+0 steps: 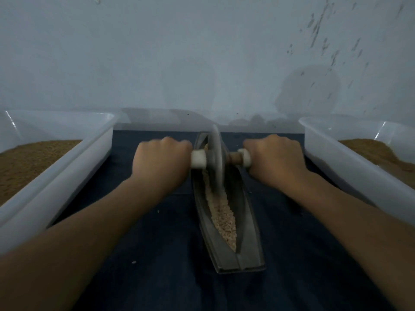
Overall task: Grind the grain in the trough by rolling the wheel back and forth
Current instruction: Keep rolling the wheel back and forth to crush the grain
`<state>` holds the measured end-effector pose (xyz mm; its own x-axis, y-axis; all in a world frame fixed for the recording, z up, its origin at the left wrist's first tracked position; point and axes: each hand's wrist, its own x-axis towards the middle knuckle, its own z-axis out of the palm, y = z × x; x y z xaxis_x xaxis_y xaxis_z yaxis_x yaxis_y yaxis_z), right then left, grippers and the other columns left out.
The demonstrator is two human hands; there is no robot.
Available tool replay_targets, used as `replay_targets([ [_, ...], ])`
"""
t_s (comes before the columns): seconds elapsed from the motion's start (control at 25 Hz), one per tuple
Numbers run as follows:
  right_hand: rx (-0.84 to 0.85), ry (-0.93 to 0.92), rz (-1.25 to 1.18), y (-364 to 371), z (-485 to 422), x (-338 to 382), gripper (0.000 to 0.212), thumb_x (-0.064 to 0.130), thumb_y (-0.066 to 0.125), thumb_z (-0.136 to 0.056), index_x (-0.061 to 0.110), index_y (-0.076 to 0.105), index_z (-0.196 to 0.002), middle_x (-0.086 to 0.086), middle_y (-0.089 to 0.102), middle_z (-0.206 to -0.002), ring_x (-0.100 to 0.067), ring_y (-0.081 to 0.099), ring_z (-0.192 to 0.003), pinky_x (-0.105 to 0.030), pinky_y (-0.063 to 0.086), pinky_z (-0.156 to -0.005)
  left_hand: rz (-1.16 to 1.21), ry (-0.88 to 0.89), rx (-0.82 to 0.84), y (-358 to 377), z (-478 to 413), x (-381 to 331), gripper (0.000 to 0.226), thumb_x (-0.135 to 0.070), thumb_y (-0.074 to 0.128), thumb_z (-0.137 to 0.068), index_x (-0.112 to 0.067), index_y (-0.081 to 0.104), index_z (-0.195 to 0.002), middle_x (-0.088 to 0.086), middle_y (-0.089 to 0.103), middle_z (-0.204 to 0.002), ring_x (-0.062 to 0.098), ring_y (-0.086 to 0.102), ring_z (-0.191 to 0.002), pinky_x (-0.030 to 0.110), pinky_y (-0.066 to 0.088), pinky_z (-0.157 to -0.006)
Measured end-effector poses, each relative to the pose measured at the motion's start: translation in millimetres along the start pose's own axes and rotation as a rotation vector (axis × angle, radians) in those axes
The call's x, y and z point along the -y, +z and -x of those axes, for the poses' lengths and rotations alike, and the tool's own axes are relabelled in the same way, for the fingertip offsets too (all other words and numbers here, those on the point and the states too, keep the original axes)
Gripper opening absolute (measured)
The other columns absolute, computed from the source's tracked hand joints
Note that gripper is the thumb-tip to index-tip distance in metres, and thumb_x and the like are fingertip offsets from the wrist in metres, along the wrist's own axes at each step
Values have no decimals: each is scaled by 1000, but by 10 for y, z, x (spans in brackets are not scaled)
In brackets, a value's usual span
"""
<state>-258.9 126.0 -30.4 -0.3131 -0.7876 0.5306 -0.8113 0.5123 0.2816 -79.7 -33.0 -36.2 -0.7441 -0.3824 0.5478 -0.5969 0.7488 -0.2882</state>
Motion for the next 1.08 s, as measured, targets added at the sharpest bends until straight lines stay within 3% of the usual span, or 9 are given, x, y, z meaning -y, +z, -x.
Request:
replay_targets([
  [0.12, 98, 79, -65, 70, -247, 7, 21, 49, 60, -90, 30, 55, -84, 2, 54, -78, -28, 60, -78, -33, 35, -61, 26, -19, 115, -29, -331, 0, 10, -28, 57, -89, -23, 62, -98, 2, 56, -82, 25, 57, -71, 34, 36, -59],
  [0.28, -22, -24, 13, -132, 260, -35, 30, 32, 65, -75, 30, 35, -73, 9, 33, -63, -16, 35, -53, -25, 18, -48, 24, 68, -28, -168, 227, 19, 40, -37, 74, -72, -27, 36, -76, -9, 23, -59, 13, 21, -48, 28, 19, -47],
  [0.36, -167, -117, 34, -340, 548, -40, 44, 29, 68, -61, 32, 25, -70, 11, 15, -57, -10, 14, -47, -19, 5, -49, 49, 147, -97, -320, 518, 70, 58, -35, 82, -54, -30, 27, -72, -11, 19, -54, 12, 14, -45, 20, 5, -49],
  [0.44, -180, -146, 12, -403, 643, -94, 51, 31, 75, -54, 34, 26, -69, 14, 7, -58, -11, 13, -46, -15, 4, -51, 82, 172, -101, -327, 533, 114, 59, -33, 81, -50, -30, 26, -71, -11, 21, -52, 11, 10, -43, 18, 2, -51],
  [0.56, -30, -57, 24, -237, 380, -30, 44, 33, 78, -64, 34, 34, -70, 13, 23, -57, -15, 28, -49, -20, 10, -48, 21, 89, 25, -148, 282, 26, 35, -35, 70, -73, -30, 36, -75, -9, 24, -59, 13, 19, -46, 25, 17, -46],
  [0.64, 19, 18, -9, -60, 32, 11, 25, 37, 70, -81, 33, 46, -79, 7, 47, -68, -23, 47, -60, -26, 26, -51, 26, -5, 56, -19, -57, -1, 11, -31, 61, -86, -26, 52, -86, -5, 36, -68, 19, 37, -57, 33, 33, -54],
  [0.76, 78, 49, -34, 39, -244, -25, 20, 42, 63, -89, 31, 49, -83, 0, 62, -83, -27, 55, -72, -31, 35, -58, 65, -38, 140, -14, -259, 8, 8, -28, 58, -89, -24, 61, -96, -2, 45, -76, 23, 46, -67, 35, 38, -60],
  [0.92, -47, -83, 20, -196, 244, -25, 51, 36, 80, -67, 32, 29, -66, 13, 24, -57, -8, 20, -47, -21, 10, -47, 65, 51, 56, -121, 224, 45, 26, -40, 66, -80, -33, 41, -78, -10, 31, -64, 12, 29, -50, 28, 23, -48],
  [1.08, -107, -162, 6, -340, 523, -94, 44, 35, 82, -50, 31, 40, -63, 16, 7, -60, -8, 10, -46, -16, 3, -49, 15, 150, 0, -289, 411, 94, 55, -42, 76, -61, -36, 21, -68, -12, 13, -56, 6, 5, -45, 20, 5, -47],
])
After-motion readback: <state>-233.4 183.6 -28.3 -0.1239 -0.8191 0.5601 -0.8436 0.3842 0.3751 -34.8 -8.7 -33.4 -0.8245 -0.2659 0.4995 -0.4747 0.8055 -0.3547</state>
